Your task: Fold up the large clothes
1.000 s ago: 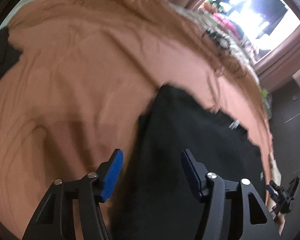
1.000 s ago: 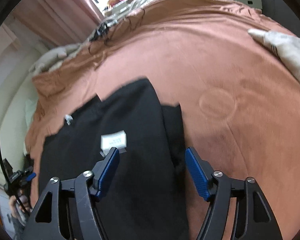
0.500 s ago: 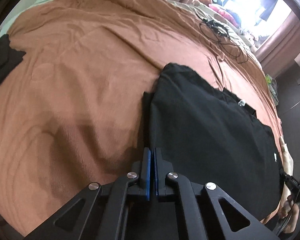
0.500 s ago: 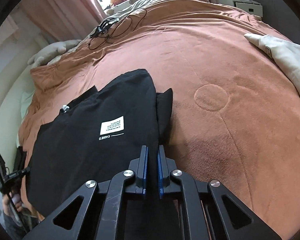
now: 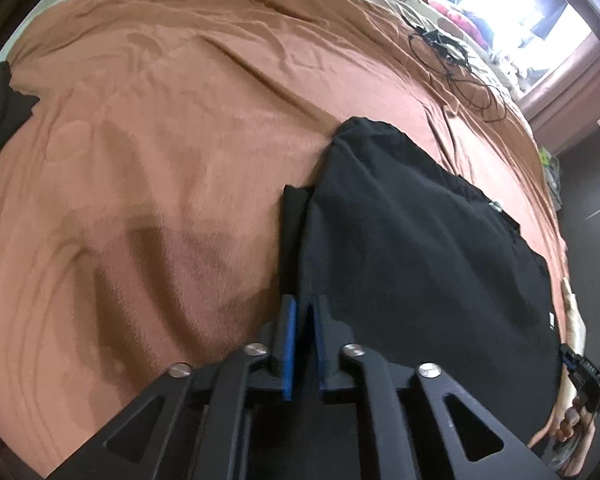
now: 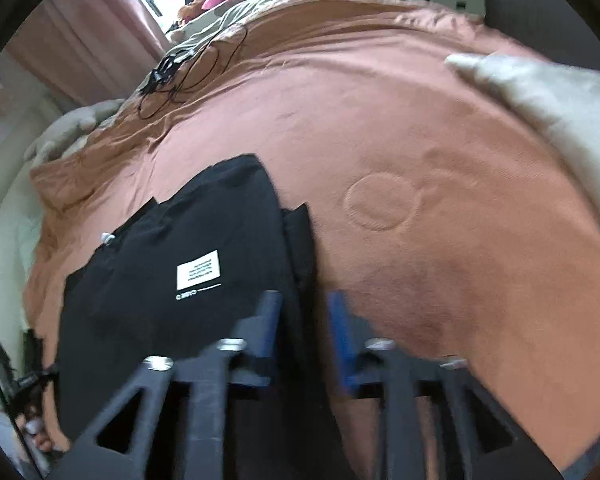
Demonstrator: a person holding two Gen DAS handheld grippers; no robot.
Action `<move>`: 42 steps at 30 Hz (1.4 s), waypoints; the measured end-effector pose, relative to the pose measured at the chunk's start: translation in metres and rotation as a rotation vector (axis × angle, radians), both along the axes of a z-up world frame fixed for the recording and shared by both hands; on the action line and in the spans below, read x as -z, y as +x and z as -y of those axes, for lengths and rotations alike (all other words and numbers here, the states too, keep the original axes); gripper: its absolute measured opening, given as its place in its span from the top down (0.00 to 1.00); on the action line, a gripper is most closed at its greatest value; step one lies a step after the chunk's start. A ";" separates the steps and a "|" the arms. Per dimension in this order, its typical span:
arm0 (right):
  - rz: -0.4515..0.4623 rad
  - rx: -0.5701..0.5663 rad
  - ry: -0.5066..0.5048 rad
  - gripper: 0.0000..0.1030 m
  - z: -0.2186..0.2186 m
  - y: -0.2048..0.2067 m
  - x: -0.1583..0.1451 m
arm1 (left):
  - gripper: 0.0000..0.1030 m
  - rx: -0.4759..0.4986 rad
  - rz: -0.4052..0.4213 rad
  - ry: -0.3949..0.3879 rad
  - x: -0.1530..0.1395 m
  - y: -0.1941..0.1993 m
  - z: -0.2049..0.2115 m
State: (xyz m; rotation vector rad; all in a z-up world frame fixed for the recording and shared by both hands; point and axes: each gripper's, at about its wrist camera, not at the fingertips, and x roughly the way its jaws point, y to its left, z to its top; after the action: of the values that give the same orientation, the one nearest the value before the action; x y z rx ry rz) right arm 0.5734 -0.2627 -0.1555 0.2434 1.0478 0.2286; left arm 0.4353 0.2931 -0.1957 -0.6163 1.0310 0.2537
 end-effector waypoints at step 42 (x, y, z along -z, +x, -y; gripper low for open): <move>-0.056 -0.405 -0.002 0.56 -0.192 -0.155 -0.003 | 0.71 -0.066 0.268 -0.469 0.004 -0.145 0.007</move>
State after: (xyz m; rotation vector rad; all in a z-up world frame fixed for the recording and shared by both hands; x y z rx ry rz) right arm 0.4186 -0.0702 -0.1524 0.0330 1.1470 0.5881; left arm 0.2898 0.2859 -0.2001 -1.0793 0.8123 -0.0194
